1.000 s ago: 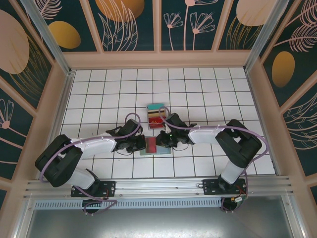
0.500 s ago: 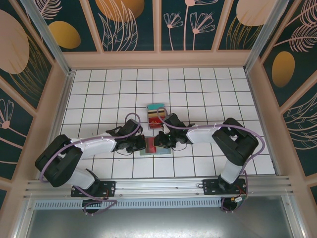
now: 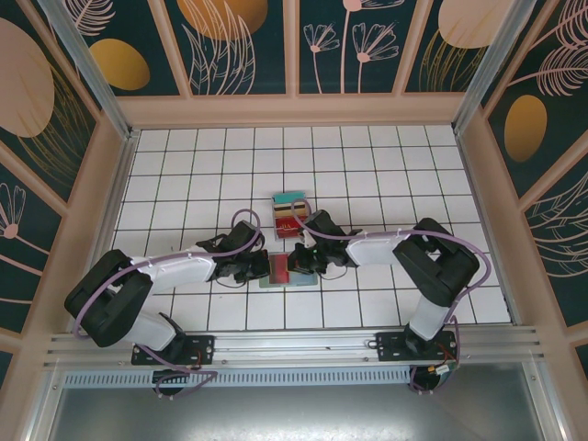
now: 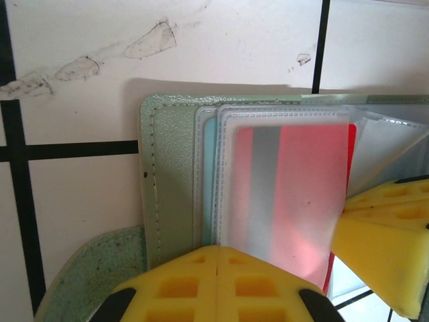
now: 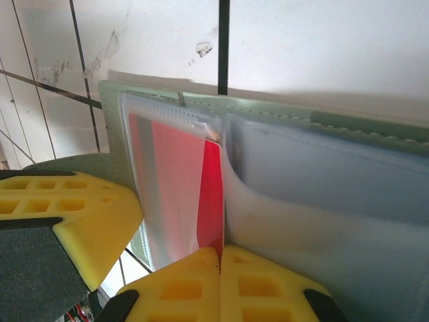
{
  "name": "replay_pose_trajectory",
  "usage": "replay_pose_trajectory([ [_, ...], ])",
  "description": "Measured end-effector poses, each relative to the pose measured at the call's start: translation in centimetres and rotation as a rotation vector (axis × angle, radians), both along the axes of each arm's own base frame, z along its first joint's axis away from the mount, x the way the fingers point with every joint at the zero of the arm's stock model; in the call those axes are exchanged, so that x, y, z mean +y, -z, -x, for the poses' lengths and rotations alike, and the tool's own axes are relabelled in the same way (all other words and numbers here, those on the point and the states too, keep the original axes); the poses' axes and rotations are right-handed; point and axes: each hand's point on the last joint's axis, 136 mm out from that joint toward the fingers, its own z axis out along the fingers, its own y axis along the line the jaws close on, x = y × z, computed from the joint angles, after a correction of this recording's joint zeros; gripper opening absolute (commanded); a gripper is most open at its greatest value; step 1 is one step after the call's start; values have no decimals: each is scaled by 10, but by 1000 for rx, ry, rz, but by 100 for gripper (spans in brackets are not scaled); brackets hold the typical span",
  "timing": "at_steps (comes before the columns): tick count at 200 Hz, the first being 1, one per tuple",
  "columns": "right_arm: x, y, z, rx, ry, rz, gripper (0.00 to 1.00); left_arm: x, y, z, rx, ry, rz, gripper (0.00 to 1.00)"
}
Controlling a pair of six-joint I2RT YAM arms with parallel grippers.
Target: Take the credit cards out of the card holder
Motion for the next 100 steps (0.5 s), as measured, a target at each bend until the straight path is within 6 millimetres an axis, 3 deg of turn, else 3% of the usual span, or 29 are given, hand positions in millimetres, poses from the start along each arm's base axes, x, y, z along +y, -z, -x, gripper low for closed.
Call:
replay_pose_trajectory([
  [100, -22, -4, -2, -7, 38, 6, 0, 3, 0, -1, -6, -8, -16, 0],
])
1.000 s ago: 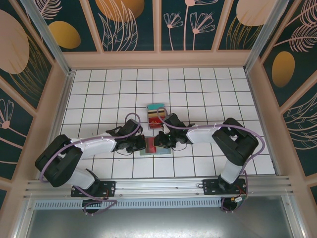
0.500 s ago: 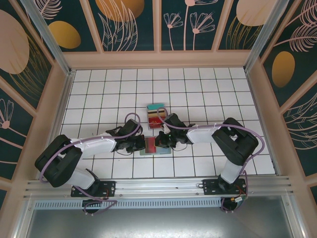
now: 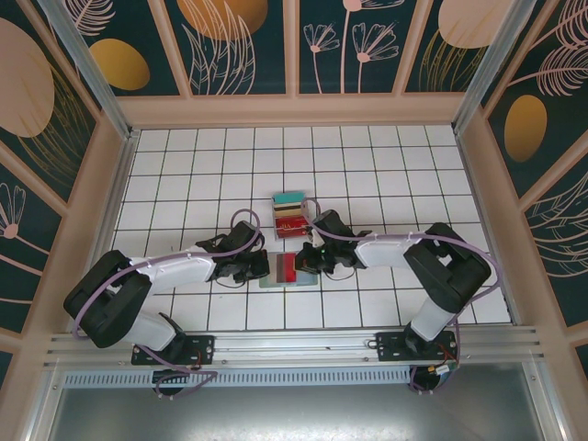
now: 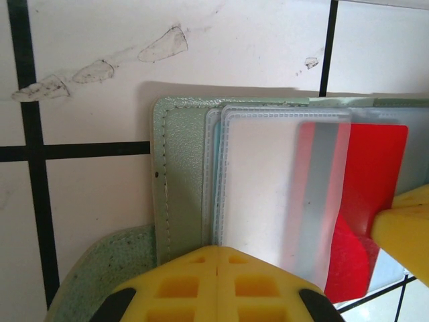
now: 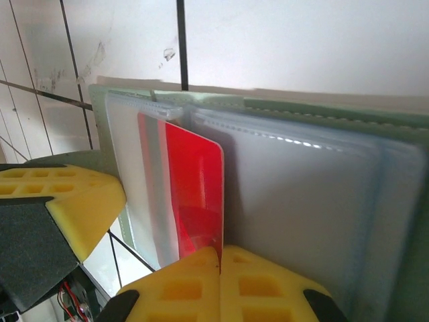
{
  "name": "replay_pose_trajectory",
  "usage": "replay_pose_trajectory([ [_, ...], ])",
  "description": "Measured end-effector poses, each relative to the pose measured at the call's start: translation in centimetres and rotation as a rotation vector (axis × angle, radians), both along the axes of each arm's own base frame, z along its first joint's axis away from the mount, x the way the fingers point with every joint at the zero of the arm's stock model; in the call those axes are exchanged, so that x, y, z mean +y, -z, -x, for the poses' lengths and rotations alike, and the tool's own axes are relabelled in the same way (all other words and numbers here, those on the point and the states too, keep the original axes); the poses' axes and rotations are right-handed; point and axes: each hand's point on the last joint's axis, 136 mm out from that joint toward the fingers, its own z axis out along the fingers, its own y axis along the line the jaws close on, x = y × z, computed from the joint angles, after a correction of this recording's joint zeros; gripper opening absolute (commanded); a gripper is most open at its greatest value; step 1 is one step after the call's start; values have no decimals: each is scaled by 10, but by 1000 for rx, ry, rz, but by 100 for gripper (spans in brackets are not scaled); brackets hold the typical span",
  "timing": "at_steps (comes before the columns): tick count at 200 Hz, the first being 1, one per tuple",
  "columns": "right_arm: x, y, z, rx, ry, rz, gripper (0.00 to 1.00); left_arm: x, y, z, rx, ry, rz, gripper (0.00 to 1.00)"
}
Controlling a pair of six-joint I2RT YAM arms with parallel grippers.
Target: Take the credit cards out of the card holder
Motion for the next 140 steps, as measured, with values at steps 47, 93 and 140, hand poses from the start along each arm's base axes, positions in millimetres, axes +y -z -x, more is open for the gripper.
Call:
replay_pose_trajectory([
  [47, -25, -3, -1, -13, 21, 20, 0, 0, 0, 0, 0, 0, -1, 0],
  [93, -47, -17, -3, -57, 29, 38, 0, 0, -1, 0, 1, -2, -6, 0],
  [140, -55, -49, -20, -173, -10, 110, 0, 3, -11, -3, -25, -16, -5, 32],
])
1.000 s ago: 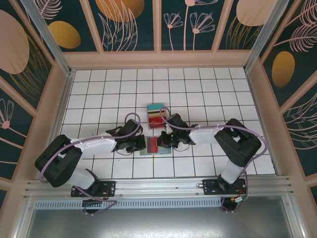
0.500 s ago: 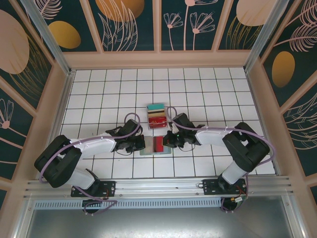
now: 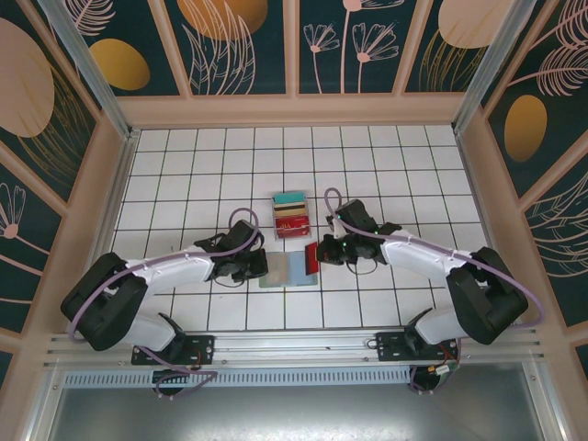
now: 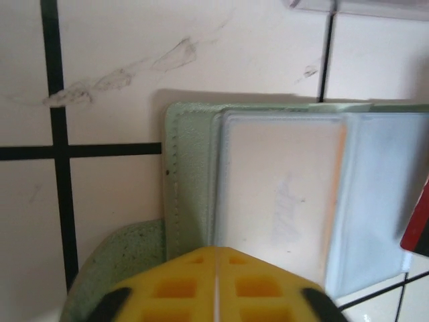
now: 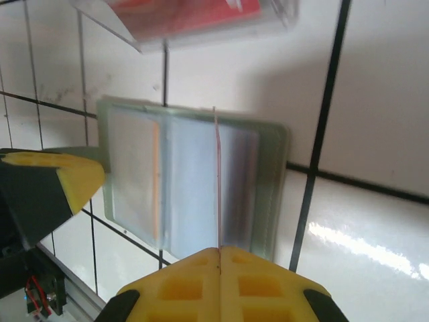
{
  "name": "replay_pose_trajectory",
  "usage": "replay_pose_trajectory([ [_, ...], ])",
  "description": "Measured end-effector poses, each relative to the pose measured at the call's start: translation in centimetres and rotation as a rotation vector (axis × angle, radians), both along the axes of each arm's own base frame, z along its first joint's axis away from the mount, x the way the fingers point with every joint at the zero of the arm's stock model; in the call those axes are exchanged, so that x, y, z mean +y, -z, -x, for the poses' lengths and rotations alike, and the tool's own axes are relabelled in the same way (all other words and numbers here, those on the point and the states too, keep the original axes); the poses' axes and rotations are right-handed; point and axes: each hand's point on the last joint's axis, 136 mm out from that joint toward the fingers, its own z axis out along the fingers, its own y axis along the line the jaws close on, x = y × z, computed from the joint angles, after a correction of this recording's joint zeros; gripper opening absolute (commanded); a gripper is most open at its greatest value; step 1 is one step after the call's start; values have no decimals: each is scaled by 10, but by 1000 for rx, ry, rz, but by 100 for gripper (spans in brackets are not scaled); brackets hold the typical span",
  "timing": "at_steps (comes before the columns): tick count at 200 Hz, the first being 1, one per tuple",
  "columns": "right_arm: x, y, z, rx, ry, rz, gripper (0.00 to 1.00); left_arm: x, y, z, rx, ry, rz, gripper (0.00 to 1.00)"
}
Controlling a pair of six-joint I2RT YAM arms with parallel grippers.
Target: Take the credit cards out of the card holder
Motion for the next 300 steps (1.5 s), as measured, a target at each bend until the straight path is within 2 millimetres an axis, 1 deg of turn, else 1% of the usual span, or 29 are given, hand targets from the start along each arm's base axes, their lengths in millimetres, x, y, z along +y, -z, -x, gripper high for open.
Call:
replay_pose_trajectory([
  [7, 1, -8, -6, -31, -10, 12, 0, 0, -5, -2, -18, -7, 8, 39],
  [16, 2, -20, -14, -73, -22, 28, 0, -1, -13, -5, -41, -15, 23, 45],
  [32, 6, -45, -32, -168, -44, 52, 0, -2, -33, -13, -96, -45, 54, 59],
  [36, 7, -52, -37, -195, -50, 62, 0, -2, -37, -15, -111, -45, 58, 60],
  [40, 8, -58, -41, -221, -58, 70, 0, -2, -42, -17, -126, -56, 68, 65],
  [49, 12, -70, -50, -277, -79, 91, 0, -1, -54, -21, -166, -69, 84, 68],
  [68, 21, -88, -64, -399, -156, 159, 0, 4, -77, -27, -236, -116, 116, 95],
  [72, 24, -90, -65, -429, -184, 181, 0, 6, -82, -29, -254, -122, 120, 98],
  [97, 40, -98, -68, -584, -363, 301, 0, 19, -114, -34, -357, -202, 169, 98],
  [118, 50, -97, -71, -688, -518, 425, 0, 37, -123, -31, -411, -265, 188, 99],
  [132, 56, -96, -75, -755, -615, 515, 0, 49, -123, -28, -433, -305, 187, 99],
  [146, 58, -90, -78, -811, -705, 607, 0, 59, -123, -25, -449, -339, 183, 99],
  [171, 62, -80, -72, -881, -868, 724, 0, 75, -127, -20, -472, -394, 177, 99],
  [192, 62, -74, -69, -928, -958, 796, 0, 83, -131, -18, -490, -426, 182, 98],
  [214, 58, -64, -72, -945, -1016, 858, 0, 90, -131, -15, -496, -450, 185, 99],
  [249, 55, -47, -75, -944, -1082, 912, 0, 94, -122, -11, -474, -462, 173, 98],
  [300, 60, -37, -77, -944, -1103, 912, 0, 98, -119, -6, -461, -477, 176, 98],
])
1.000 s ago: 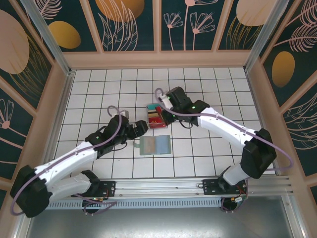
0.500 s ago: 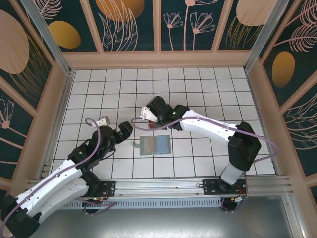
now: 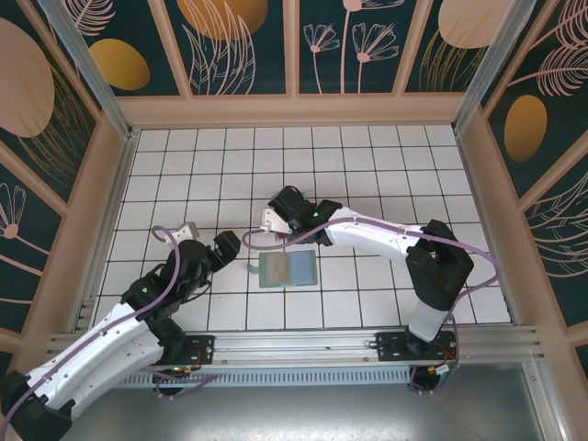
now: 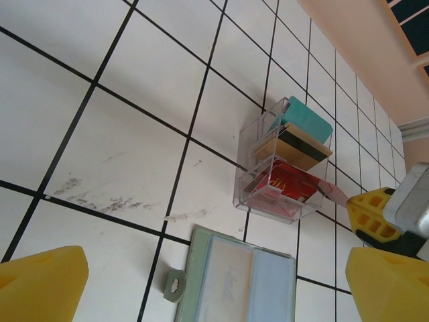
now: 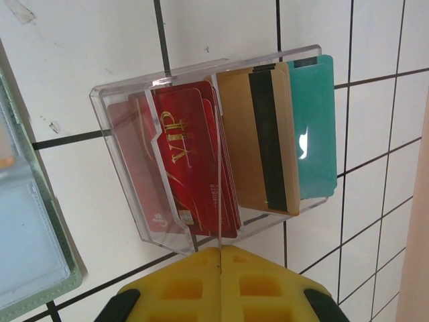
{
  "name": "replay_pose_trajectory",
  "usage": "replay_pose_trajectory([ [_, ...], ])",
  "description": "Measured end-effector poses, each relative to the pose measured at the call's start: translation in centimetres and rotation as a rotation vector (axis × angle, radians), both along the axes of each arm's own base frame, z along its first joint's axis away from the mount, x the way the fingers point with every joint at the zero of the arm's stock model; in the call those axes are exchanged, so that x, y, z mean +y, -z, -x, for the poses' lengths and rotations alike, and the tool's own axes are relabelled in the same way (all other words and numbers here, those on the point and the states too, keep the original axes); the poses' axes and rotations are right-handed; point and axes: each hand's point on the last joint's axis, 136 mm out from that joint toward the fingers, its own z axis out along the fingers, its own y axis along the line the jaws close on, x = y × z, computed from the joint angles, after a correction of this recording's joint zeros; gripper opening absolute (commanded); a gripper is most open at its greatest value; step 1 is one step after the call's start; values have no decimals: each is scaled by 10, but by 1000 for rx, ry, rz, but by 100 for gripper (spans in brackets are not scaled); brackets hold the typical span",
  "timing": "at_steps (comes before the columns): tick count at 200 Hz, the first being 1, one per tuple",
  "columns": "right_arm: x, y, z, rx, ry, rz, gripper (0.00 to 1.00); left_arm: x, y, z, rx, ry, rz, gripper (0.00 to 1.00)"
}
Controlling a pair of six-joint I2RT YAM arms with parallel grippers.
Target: Take the credit cards out of the card holder
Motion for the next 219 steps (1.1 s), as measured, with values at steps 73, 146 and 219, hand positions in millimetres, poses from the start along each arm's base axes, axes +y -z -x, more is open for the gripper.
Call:
replay_pose_trajectory([
  [73, 8, 18, 5, 28, -28, 21, 0, 6, 2, 4, 2, -20, 6, 99],
  [146, 9, 20, 4, 21, -26, 14, 9, 9, 3, 4, 2, -29, -2, 98],
  [219, 6, 19, -16, -59, 23, 19, 17, 9, 3, 4, 2, -31, 2, 98],
])
